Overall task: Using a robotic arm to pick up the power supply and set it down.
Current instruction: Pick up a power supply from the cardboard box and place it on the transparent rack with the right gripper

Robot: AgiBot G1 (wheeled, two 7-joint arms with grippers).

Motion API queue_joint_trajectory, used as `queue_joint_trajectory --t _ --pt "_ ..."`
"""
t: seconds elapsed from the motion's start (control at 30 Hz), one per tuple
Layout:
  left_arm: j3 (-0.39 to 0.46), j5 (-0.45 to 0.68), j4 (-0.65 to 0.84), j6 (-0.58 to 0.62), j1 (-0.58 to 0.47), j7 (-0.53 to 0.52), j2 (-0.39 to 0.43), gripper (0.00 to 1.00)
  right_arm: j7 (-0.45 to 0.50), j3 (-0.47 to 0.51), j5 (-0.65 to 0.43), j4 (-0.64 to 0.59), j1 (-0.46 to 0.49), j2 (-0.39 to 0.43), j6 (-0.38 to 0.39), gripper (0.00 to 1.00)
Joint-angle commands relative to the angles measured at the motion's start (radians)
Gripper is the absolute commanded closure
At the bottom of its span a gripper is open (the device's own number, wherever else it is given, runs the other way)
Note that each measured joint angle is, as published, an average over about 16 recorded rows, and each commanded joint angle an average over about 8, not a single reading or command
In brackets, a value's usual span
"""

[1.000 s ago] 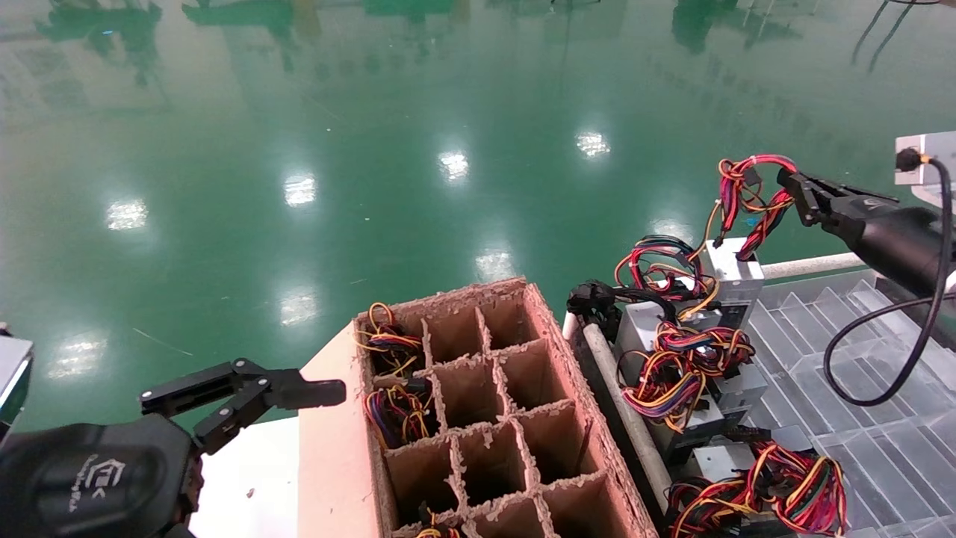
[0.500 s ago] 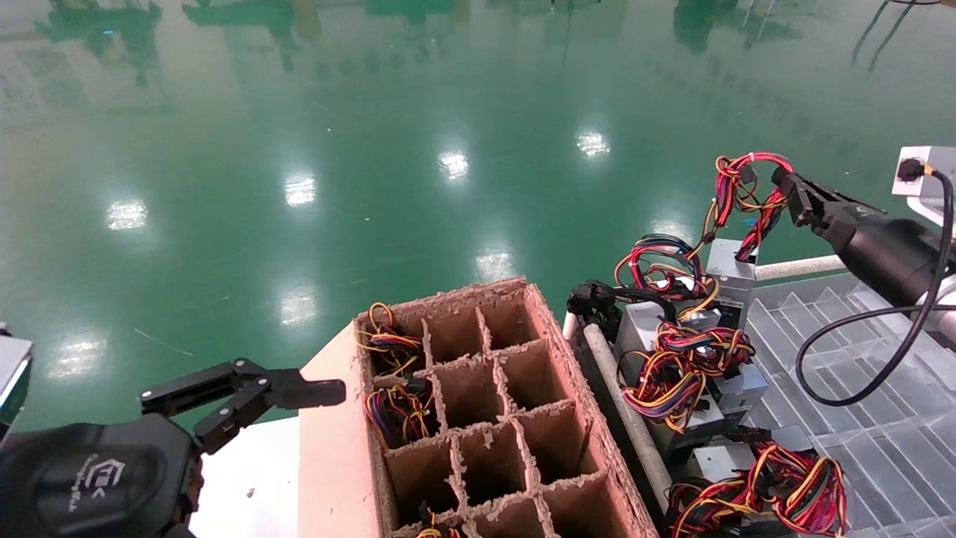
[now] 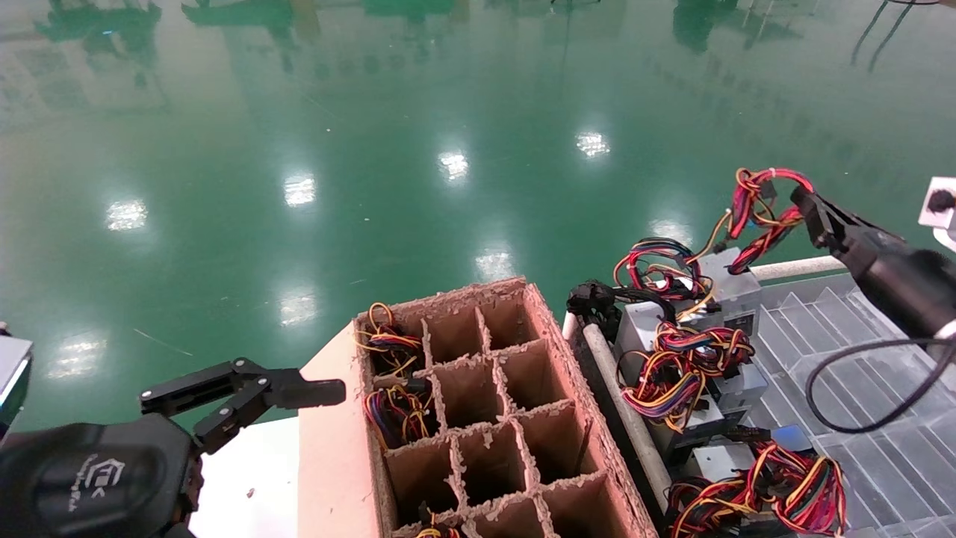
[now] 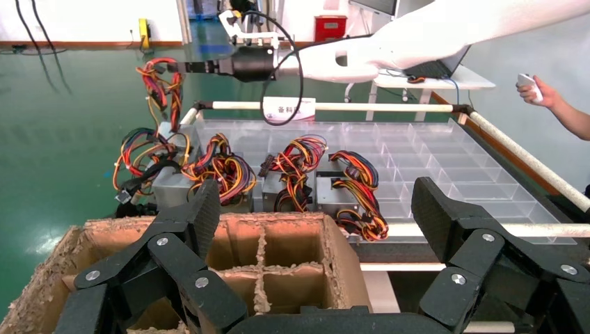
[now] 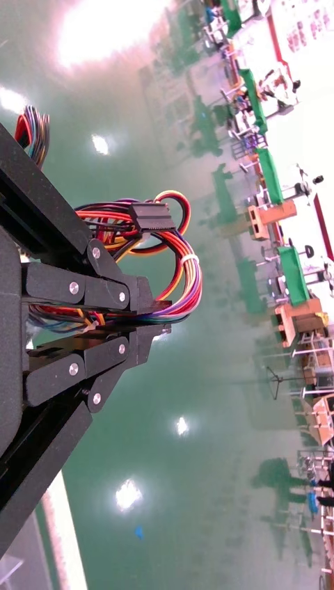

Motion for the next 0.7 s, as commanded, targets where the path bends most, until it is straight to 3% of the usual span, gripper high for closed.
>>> queue_joint_trajectory --t 0.03,0.7 --pt "0.0 0.0 0.0 0.0 0.0 0.0 0.0 0.0 -0.004 0.01 0.014 -0.002 -0.018 0.005 -0.011 1.0" --pt "0.001 -0.001 0.0 -0.001 0.0 0.001 0.0 0.0 -0.085 0.118 0.171 0.017 -0.044 -0.084 0.031 1.0"
